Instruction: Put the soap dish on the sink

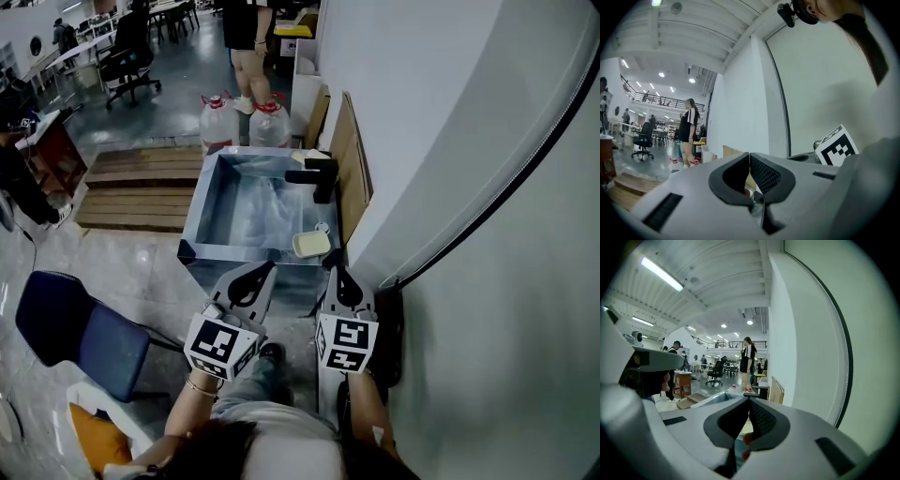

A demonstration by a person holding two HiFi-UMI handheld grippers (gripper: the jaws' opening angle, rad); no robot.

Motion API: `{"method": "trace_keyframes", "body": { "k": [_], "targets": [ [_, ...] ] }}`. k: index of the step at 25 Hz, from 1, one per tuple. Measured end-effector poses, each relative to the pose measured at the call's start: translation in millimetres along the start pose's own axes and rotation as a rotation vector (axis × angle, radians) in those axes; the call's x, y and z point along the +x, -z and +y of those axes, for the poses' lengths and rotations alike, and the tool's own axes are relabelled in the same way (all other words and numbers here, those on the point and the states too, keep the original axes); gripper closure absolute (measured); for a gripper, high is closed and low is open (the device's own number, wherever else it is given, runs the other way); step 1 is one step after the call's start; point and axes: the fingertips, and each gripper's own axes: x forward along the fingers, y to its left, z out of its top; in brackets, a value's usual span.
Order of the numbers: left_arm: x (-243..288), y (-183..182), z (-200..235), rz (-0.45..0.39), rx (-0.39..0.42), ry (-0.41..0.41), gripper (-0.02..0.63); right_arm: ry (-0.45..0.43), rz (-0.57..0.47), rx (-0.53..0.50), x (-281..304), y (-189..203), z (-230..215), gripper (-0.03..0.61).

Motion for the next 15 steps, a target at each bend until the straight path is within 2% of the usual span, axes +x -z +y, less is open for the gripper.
{"method": "trace_keyframes", "body": {
  "k": [15],
  "targets": [
    [-40.7, -13.1, -28.4, -0.031, 0.015, -0.006, 0.604, 0.002, -0.087, 0.001, -71.3, -27.9, 13.1, 0.552]
  ]
}}
